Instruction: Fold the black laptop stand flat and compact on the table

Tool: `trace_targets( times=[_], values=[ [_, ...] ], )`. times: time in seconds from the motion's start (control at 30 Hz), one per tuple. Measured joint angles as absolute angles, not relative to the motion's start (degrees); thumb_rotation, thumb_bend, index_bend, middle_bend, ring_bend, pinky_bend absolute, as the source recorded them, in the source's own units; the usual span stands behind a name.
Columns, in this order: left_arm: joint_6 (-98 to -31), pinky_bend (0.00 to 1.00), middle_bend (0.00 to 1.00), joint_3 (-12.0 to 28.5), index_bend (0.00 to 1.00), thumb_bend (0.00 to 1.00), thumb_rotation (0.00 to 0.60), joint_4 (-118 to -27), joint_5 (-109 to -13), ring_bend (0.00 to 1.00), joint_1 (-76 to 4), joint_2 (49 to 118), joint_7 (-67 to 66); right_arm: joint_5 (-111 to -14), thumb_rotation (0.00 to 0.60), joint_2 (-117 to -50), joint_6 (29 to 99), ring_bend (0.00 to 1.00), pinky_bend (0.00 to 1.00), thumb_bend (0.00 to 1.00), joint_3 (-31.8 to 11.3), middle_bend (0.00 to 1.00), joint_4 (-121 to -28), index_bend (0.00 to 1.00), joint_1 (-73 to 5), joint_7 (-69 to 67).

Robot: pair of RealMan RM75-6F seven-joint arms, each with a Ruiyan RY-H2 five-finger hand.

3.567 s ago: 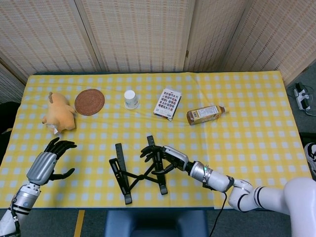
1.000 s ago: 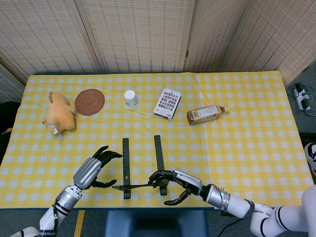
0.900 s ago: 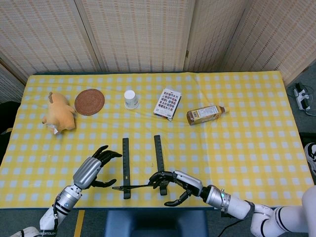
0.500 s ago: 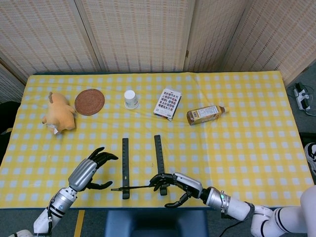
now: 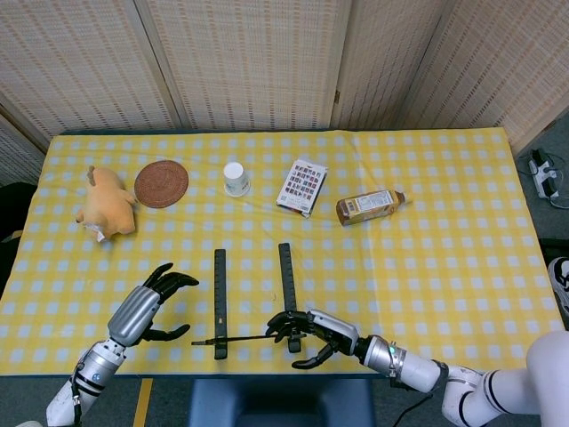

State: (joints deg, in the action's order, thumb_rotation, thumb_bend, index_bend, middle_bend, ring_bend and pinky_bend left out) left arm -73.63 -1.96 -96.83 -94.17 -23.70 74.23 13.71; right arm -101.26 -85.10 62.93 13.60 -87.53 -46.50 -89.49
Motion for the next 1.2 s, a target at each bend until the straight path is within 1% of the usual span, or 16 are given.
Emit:
trace_targets(
  times=[0.67,1.03,1.2],
  values=[
    [-73.51,0.08,0.28,-1.05,0.26,0.27,0.6,-95.56,-93.02,0.21,-23.48,74.66,14.36,-98.05,0.6,-87.26,58.22,0.29,0.13,0.25,14.58,0.25,-85.36,0.2,-47.46,-107.87],
    [-73.23,0.08,0.28,-0.74,0.26,0.27,0.6,-95.02,-92.77,0.21,-23.56,74.83,14.74,-96.64,0.6,-87.17,57.67,0.29,0.13,0.25,14.74,0.25,-85.45,0.19,-46.26,-110.32],
    [-72.83,0.08,0.28,-0.65,0.26,0.27,0.6,-94.75,-92.7,0.21,-23.78,74.76,14.84,-97.0,0.6,-86.87,58.81,0.28,0.13,0.25,14.39,0.25,-85.56,0.18,-45.72,-109.4]
  ],
)
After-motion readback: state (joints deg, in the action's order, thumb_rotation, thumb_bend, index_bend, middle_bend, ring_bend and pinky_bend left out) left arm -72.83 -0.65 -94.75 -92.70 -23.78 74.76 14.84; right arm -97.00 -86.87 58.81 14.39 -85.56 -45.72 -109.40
